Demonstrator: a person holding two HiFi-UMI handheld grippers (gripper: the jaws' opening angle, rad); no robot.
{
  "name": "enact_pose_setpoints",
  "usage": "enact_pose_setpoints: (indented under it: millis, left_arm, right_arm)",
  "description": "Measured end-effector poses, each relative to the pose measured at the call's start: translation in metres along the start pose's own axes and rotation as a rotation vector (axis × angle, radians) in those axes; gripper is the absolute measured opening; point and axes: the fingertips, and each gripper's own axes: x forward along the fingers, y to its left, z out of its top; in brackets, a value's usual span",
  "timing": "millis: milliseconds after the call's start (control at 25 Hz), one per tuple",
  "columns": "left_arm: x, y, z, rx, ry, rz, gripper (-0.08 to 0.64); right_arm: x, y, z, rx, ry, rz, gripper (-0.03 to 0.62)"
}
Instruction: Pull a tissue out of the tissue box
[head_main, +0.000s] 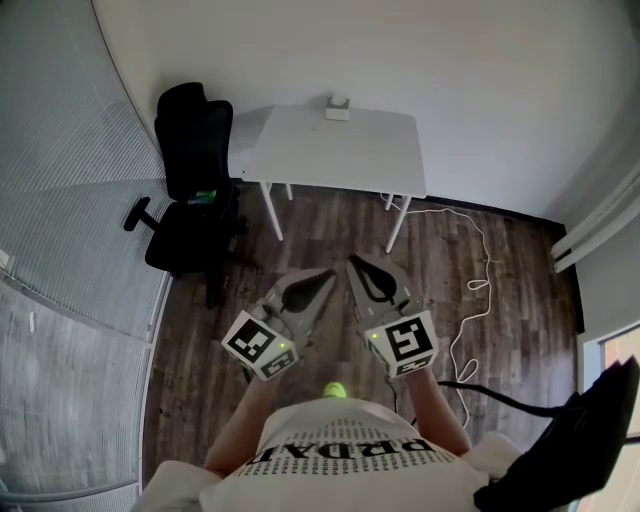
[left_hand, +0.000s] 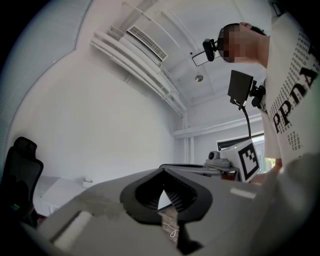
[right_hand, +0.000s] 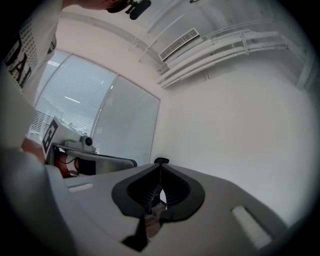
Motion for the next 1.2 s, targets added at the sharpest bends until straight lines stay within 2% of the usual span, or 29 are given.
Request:
enact_pose_setpoints:
  millis: [360, 560, 1200]
  left_arm:
    - [0.004, 0.018, -0.007, -0.020, 0.015, 0.013, -0.009]
    - [0.008, 0.034, -0.014, -0.038, 0.014, 0.012, -0.009]
    - [0.040, 0.142, 0.000, -0.046, -0.010, -0.012, -0.009]
  right_arm:
    - [0.016, 0.003, -0.012, 0.020, 0.027, 0.043, 0.015]
    - [0.029, -0.002, -0.028, 0.035, 0.054, 0.038, 0.015]
    - [0.131, -0.043, -0.026, 0.023, 0.056, 0.016, 0.015]
